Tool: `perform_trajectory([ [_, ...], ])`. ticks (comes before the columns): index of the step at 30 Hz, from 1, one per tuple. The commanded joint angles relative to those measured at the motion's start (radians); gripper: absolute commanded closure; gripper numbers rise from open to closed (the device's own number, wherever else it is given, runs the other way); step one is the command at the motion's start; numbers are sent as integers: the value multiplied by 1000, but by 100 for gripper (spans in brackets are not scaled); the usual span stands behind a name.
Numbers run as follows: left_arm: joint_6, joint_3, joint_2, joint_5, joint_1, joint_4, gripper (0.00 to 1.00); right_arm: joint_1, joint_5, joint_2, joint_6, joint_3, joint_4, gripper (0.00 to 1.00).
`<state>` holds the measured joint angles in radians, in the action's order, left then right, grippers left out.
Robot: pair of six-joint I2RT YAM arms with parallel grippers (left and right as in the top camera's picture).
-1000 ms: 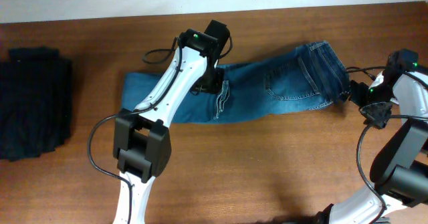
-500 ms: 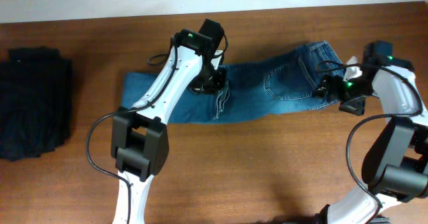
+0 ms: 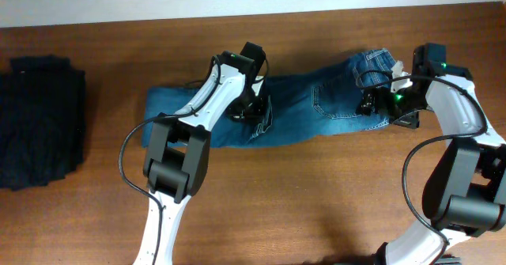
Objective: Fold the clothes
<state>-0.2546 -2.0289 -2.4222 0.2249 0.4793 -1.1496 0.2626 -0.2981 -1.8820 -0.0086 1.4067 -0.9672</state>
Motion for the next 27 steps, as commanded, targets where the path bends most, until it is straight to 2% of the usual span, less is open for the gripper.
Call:
perform_trajectory([
  [1, 1, -48, -9, 85, 0, 17, 75, -8, -13, 28, -14, -3, 5, 1],
  [6, 1, -217, 69, 79, -35, -41, 60, -7, -13, 28, -14, -3, 6, 1],
  [7, 2, -256, 86, 61, -49, -72, 54, -7, -13, 28, -14, -3, 6, 1],
  [10, 2, -356, 126, -45, -97, -195, 26, -7, -13, 28, -14, -3, 6, 1],
  [12, 3, -401, 143, -146, -132, -284, 16, -7, -13, 28, -14, -3, 6, 1],
  [13, 12, -416, 150, -191, -154, -333, 14, -7, -13, 28, -14, -3, 6, 2],
  [19, 196, -400, 150, -204, -258, -488, 14, -7, -13, 28, -14, -3, 7, 1],
  [27, 310, -319, 150, -252, -368, -478, 13, -7, -13, 28, -14, -3, 7, 1],
])
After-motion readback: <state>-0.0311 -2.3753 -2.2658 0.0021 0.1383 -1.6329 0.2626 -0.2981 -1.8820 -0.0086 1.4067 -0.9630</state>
